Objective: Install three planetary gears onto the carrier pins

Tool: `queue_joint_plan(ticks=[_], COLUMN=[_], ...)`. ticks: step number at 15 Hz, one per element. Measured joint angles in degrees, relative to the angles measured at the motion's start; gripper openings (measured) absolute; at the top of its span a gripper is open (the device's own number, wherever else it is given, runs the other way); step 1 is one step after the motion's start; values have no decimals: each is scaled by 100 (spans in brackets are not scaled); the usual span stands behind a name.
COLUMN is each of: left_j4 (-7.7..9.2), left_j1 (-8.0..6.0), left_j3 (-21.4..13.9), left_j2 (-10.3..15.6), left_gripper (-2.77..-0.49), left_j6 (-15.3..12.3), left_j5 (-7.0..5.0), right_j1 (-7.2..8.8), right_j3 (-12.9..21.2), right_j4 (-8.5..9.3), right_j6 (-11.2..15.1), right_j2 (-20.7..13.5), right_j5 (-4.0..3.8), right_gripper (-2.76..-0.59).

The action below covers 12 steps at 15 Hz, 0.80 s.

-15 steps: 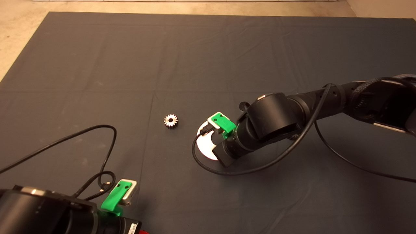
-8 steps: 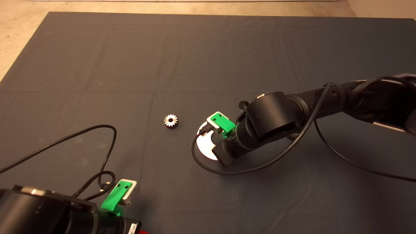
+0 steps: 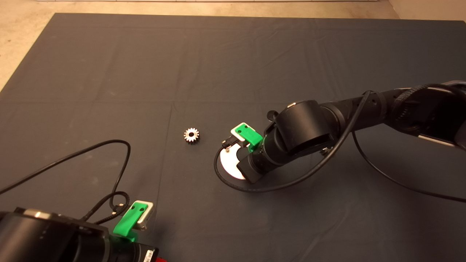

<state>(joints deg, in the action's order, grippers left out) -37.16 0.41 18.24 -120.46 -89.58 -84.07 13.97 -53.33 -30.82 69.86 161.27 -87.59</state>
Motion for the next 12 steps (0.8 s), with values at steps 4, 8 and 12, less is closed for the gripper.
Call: queue_joint_plan(ticks=[4,8,12], left_j4=[0,0,0], left_j1=[0,0,-4], left_j3=[0,0,0], left_j2=[-1,64,308], left_gripper=[-163,-163,-163], left_j6=[0,0,2], left_j5=[0,5,250], right_j1=[2,2,2], right_j3=[1,13,41], right_j4=[0,0,-7], right_j6=[-18,-21,-22], right_j2=[0,-14,-52], right_j5=[5,20,13], right_gripper=[-238,-238,-238])
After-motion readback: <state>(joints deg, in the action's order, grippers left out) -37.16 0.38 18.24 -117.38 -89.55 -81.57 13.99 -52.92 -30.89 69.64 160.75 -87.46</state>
